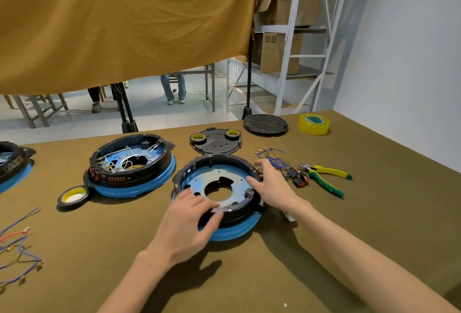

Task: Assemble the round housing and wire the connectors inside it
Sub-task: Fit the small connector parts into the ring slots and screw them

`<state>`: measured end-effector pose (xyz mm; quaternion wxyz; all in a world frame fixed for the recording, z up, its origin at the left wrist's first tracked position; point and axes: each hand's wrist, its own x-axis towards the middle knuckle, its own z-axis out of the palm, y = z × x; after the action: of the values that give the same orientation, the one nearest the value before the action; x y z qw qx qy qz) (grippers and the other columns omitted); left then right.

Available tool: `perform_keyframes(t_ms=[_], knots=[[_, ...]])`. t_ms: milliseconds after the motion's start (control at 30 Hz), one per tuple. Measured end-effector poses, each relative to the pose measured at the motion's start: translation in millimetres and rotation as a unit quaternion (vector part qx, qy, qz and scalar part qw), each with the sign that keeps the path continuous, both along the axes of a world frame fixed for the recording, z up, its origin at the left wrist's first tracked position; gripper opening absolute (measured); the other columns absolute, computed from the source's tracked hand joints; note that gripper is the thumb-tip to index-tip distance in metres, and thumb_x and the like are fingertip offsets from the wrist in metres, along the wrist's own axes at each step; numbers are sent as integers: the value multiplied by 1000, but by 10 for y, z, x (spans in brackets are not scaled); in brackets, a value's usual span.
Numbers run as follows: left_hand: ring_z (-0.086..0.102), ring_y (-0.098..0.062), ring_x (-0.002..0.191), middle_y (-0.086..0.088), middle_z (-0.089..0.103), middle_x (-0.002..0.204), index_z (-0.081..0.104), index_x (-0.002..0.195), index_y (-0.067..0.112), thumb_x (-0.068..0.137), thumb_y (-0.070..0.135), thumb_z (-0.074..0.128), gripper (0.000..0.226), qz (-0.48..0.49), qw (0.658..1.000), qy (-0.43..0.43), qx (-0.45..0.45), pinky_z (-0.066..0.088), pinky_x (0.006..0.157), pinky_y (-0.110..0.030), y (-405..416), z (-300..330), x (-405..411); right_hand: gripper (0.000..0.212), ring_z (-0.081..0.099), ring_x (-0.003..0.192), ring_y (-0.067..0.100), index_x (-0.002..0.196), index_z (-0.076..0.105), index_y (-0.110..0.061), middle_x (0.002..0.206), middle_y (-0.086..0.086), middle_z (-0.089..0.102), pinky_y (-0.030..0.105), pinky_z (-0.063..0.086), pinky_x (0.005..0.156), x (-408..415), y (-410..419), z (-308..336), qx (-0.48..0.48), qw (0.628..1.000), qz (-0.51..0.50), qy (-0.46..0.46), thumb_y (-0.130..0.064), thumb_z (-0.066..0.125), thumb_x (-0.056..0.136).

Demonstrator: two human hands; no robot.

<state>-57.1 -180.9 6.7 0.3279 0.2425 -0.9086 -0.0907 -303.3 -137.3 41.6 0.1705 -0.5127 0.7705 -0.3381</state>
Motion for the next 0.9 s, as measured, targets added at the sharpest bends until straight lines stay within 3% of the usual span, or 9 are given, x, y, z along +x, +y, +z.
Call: perform_keyframes(t_ms=[100, 167, 267, 333, 433, 500, 633, 800, 900], knots=[[53, 13, 119, 25, 66, 122, 65, 130, 34, 100, 54, 51, 38, -66, 998, 21, 4, 42, 111, -22, 61, -11, -7, 47, 51, 132, 22, 141, 48, -12, 144, 8, 54, 37, 43, 109, -2, -145, 119, -30, 999, -24, 37, -35, 61, 102], [50, 9, 125, 26, 65, 123, 68, 125, 35, 97, 49, 58, 33, -47, 998, 29, -20, 29, 120, -27, -29, 34, 22, 49, 52, 123, 22, 137, 49, -15, 136, 5, 52, 40, 47, 103, 121, -94, 88, -45, 994, -57, 82, -43, 60, 99], [52, 6, 116, 25, 66, 112, 74, 110, 38, 93, 64, 53, 38, 9, 1000, 14, -18, 32, 117, -40, -130, 43, 76, 58, 52, 111, 20, 134, 39, -20, 124, 0, 48, 32, 47, 87, 347, 102, -165, -13, 986, -43, 162, -51, 61, 91], [53, 5, 111, 25, 67, 107, 75, 107, 37, 93, 69, 48, 45, 20, 1000, 13, -8, 35, 112, -39, -74, 16, 33, 55, 53, 112, 17, 140, 34, -19, 131, 2, 51, 29, 47, 86, 372, 142, -263, -16, 993, -8, 120, -41, 60, 96], [46, 11, 123, 25, 64, 124, 66, 127, 37, 94, 66, 50, 46, -13, 1000, 9, 2, 33, 115, -34, 76, -32, -75, 62, 49, 130, 14, 155, 28, -13, 154, 7, 45, 30, 42, 109, 197, 46, -102, -57, 998, 26, 4, -21, 59, 102], [42, 11, 131, 27, 60, 131, 61, 134, 37, 96, 57, 53, 44, -28, 999, 27, 13, 26, 120, -31, 49, -8, -64, 63, 38, 145, 19, 156, 31, -10, 160, 6, 37, 33, 34, 119, 36, -32, 62, -80, 996, -6, 48, -21, 61, 102], [40, 5, 135, 21, 59, 134, 64, 131, 35, 97, 50, 56, 38, 31, 999, -5, 9, 13, 127, -42, -186, 76, 90, 49, 52, 114, 18, 135, 47, -18, 127, 1, 48, 30, 43, 86, 122, 22, 29, -68, 984, -66, 150, -44, 61, 96], [47, 1, 124, 25, 61, 125, 66, 129, 36, 96, 49, 55, 37, -2, 1000, -5, -5, 23, 121, -31, -116, 19, -1, 50, 46, 131, 16, 145, 40, -15, 141, 2, 46, 24, 38, 105, 170, 65, -119, -66, 996, 23, 50, -17, 58, 99], [49, 1, 119, 30, 60, 123, 63, 133, 40, 96, 50, 53, 39, -35, 999, -9, 16, 38, 105, -20, -81, 28, -78, 42, 49, 129, 14, 142, 45, -13, 139, 2, 49, 19, 35, 104, 20, 30, -10, -88, 996, 3, 28, -12, 56, 102]])
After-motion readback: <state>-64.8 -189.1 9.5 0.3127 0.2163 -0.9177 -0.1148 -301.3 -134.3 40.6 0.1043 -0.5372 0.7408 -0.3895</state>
